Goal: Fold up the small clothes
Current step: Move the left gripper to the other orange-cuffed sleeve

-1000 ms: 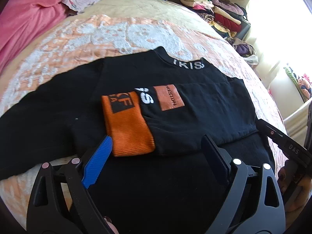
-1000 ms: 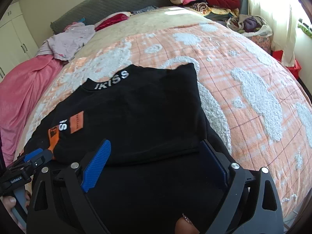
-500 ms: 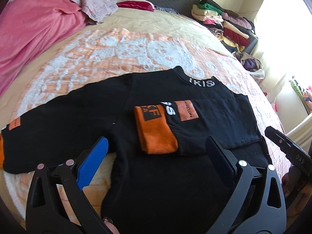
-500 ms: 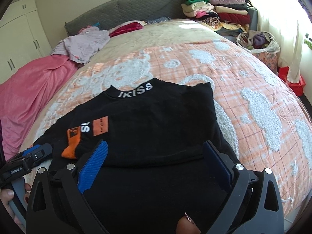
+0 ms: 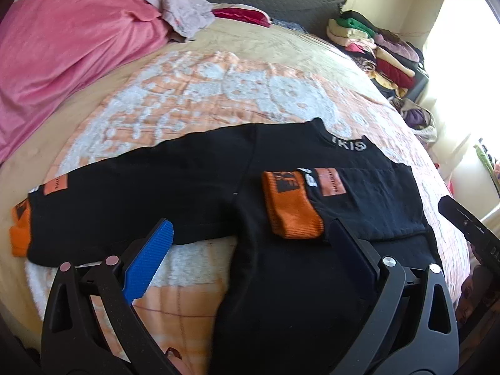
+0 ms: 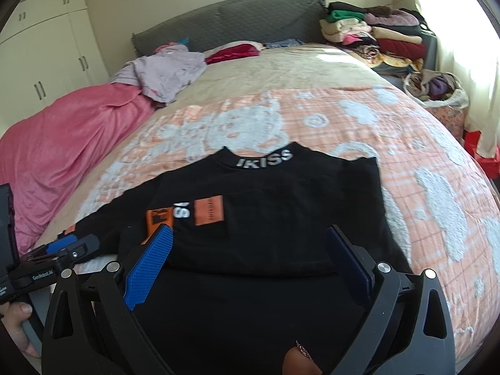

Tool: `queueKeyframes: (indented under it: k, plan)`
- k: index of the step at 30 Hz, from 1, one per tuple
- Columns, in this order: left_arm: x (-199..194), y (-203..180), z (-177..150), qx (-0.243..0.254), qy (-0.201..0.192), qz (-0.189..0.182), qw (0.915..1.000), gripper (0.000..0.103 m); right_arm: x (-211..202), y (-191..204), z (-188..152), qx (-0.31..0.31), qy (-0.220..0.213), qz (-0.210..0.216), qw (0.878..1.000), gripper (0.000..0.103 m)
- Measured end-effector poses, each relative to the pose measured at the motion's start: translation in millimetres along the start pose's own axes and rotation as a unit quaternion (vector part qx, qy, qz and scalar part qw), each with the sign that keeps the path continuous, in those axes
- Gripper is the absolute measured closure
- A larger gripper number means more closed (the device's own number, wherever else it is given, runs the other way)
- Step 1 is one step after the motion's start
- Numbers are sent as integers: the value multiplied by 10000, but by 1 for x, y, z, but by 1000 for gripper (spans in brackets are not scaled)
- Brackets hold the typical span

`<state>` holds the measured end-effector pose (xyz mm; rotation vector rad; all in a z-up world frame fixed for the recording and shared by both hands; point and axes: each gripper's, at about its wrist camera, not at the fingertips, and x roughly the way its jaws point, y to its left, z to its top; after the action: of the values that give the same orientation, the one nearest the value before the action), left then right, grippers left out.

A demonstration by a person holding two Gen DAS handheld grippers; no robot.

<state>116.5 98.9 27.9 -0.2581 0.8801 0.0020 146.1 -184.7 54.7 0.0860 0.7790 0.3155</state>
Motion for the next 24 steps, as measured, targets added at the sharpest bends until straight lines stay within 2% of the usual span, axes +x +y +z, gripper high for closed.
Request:
queueKeyframes:
  k: [24]
  plan:
    - [-33,93,-12,-826,-208,538,9949,10,25,110,6,-998,191,819,9915,6]
